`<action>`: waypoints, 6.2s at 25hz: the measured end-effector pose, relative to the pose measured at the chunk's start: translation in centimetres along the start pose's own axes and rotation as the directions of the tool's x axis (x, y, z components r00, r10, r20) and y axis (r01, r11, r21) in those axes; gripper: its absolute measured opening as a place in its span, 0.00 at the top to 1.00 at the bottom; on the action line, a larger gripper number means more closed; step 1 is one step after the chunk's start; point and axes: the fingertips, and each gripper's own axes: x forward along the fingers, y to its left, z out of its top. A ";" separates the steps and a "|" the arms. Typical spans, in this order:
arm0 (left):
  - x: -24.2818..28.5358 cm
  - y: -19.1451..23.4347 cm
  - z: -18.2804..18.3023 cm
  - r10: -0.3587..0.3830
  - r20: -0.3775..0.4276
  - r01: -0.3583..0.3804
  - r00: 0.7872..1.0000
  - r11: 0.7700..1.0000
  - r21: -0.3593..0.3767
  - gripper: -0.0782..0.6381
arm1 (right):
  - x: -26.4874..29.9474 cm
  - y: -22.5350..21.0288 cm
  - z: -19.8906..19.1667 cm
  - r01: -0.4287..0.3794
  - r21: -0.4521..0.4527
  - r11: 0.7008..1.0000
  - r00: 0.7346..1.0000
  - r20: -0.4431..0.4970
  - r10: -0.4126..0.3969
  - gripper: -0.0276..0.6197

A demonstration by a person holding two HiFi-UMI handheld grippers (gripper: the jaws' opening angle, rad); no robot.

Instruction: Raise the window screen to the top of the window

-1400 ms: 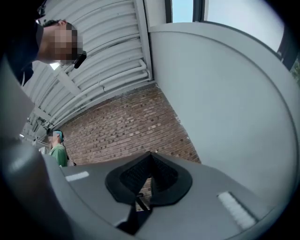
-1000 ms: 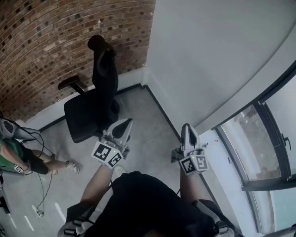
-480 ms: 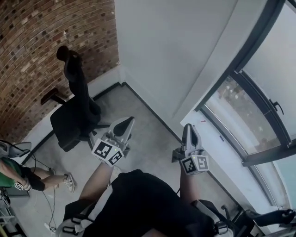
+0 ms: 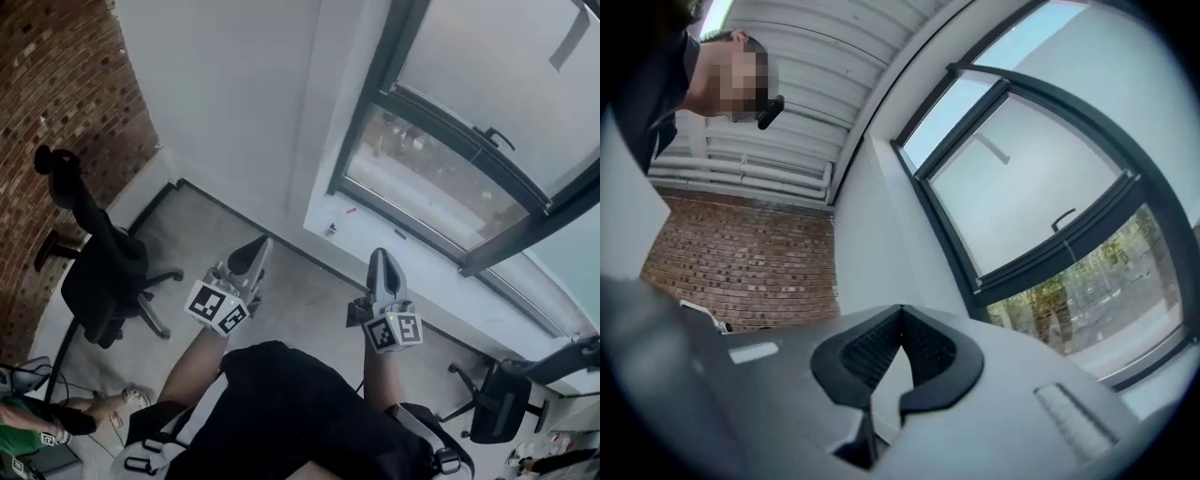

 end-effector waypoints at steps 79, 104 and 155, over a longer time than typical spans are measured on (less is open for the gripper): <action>41.3 -31.6 -15.1 -0.534 -0.120 0.519 0.837 0.844 -0.137 0.89 | -19.0 -41.8 16.2 0.570 -0.075 0.818 0.816 0.174 -0.552 0.95; 57.0 -22.4 -14.4 -0.519 -0.128 0.525 0.845 0.851 0.021 0.89 | 3.9 -49.1 18.0 0.375 -0.279 0.884 0.927 0.100 -0.361 0.95; 68.3 -20.0 -22.1 0.040 -0.607 0.596 0.794 0.143 0.790 0.70 | 16.3 -56.3 8.8 -0.462 -0.857 0.228 0.652 -0.502 -0.568 0.63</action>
